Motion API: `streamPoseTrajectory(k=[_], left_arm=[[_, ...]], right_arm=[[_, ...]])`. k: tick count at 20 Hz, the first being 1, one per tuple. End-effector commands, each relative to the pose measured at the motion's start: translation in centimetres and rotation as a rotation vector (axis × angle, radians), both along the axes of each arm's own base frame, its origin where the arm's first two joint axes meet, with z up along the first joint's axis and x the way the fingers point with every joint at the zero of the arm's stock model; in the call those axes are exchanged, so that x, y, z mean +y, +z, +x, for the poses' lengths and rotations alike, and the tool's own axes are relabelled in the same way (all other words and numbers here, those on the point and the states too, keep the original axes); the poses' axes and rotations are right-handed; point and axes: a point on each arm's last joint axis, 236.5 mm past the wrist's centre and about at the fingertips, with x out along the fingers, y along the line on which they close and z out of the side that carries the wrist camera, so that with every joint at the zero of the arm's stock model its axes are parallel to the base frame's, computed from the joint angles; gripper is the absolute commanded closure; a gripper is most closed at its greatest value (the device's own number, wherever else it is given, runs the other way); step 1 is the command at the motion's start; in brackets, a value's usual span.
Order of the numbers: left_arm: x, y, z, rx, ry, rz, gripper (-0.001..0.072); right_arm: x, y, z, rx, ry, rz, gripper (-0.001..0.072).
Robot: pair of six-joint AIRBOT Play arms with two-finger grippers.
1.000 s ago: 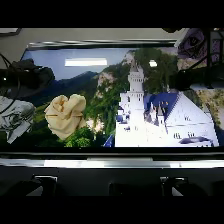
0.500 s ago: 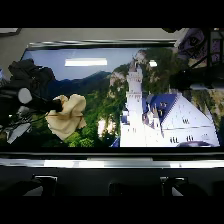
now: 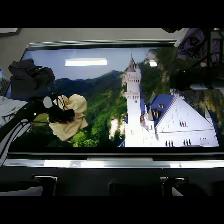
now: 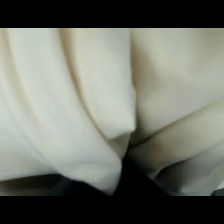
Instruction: Fold the clothes and pants, and hang the long-sleeved shirts on hangers.
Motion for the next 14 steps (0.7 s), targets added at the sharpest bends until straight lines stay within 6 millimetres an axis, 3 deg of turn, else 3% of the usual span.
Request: streamPoseTrajectory(k=[1,2,5,7,9,11,12,13,14], left_arm=[[-7.9,1.7,-0.5,-0.003,-0.097,-0.246,0.0696],[-10.5,2.9,-0.6,-0.022,-0.138,-0.280,0.0695],[-20.7,8.2,-1.5,-0.122,-0.282,-0.418,0.0696],[-26.5,10.9,-2.1,-0.195,-0.276,-0.487,0.0697],[-30.6,10.6,-3.2,-0.190,-0.209,-0.536,0.0696],[-33.4,7.9,-5.1,-0.127,-0.169,-0.548,0.0695],[-34.3,6.8,-5.7,-0.103,-0.160,-0.557,0.0686],[-34.6,6.0,-5.9,-0.083,-0.148,-0.560,0.0621],[-34.3,5.7,-5.6,-0.073,-0.138,-0.556,0.0417]], right_arm=[[0.0,0.0,0.0,-0.002,0.000,0.000,0.0681],[0.0,0.0,0.0,-0.002,0.000,0.000,0.0682],[-0.2,-0.3,-0.3,0.017,0.000,-0.012,0.0682],[-0.9,-0.9,-0.8,0.047,-0.010,-0.043,0.0682],[-1.8,-1.5,-1.4,0.079,-0.025,-0.081,0.0681],[-2.8,-1.8,-1.6,0.093,-0.040,-0.120,0.0660],[-3.2,-1.9,-1.5,0.091,-0.044,-0.141,0.0558],[-3.5,-2.0,-1.4,0.089,-0.037,-0.160,0.0454],[-3.8,-2.1,-1.2,0.088,-0.030,-0.180,0.0397]])
